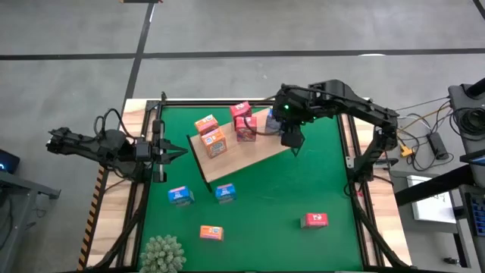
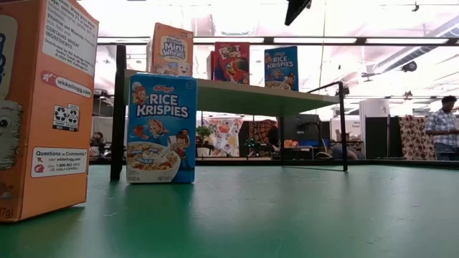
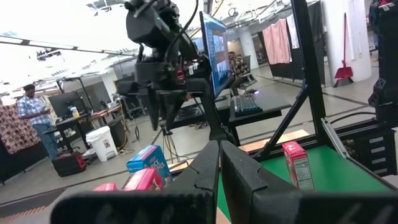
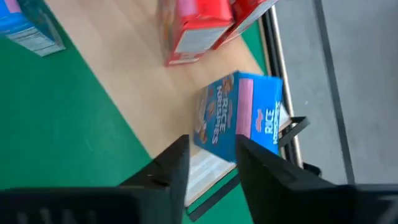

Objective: Stack cereal on shelf
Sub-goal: Put the right blue cereal box on the shelf

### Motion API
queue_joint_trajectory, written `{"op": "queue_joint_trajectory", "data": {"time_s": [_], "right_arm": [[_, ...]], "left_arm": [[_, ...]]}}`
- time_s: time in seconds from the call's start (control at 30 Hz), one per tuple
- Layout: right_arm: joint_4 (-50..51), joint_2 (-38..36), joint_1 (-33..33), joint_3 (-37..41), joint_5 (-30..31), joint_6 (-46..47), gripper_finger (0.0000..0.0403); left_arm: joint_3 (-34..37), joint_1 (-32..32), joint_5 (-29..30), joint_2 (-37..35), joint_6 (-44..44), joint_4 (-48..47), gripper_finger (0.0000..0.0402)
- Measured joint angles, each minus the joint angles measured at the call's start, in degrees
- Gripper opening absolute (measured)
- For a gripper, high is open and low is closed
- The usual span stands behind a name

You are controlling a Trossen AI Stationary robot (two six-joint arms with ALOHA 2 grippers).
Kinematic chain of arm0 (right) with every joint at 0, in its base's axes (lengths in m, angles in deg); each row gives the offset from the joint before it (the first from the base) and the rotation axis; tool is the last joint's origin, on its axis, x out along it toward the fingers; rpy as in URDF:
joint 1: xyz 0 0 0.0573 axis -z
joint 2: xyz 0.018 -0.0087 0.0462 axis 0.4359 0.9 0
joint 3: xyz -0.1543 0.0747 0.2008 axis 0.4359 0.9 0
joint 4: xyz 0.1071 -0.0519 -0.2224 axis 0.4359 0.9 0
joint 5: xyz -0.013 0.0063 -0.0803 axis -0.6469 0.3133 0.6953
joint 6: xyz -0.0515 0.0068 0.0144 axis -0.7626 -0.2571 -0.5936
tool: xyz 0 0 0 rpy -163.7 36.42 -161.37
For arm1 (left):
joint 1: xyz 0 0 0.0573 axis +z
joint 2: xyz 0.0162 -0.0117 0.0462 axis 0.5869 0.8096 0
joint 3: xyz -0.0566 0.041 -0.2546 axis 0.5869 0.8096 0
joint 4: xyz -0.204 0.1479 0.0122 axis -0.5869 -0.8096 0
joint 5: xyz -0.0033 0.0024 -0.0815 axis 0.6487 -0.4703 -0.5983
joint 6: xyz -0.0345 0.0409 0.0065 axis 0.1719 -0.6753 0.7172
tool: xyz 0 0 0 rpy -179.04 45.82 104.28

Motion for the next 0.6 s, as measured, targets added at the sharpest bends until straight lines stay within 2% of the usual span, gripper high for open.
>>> {"op": "queue_joint_trajectory", "data": {"time_s": [0.27, 0.4, 0.6], "right_arm": [[-11.39, -10.46, -2.29, 21.36, -0.09, 1.30, 0.0016], [-17.14, -15.87, -2.20, 30.59, 0.87, 3.44, 0.0009], [-27.21, -22.21, -2.05, 41.68, 8.10, 3.45, 0.0009]], "left_arm": [[0.00, 0.00, 0.00, 0.10, 2.52, -0.76, 0.0000], [0.00, 0.00, 0.02, 0.49, 2.84, -0.67, 0.0000], [0.00, 0.00, 0.00, 1.37, 2.57, 0.51, 0.0000]]}}
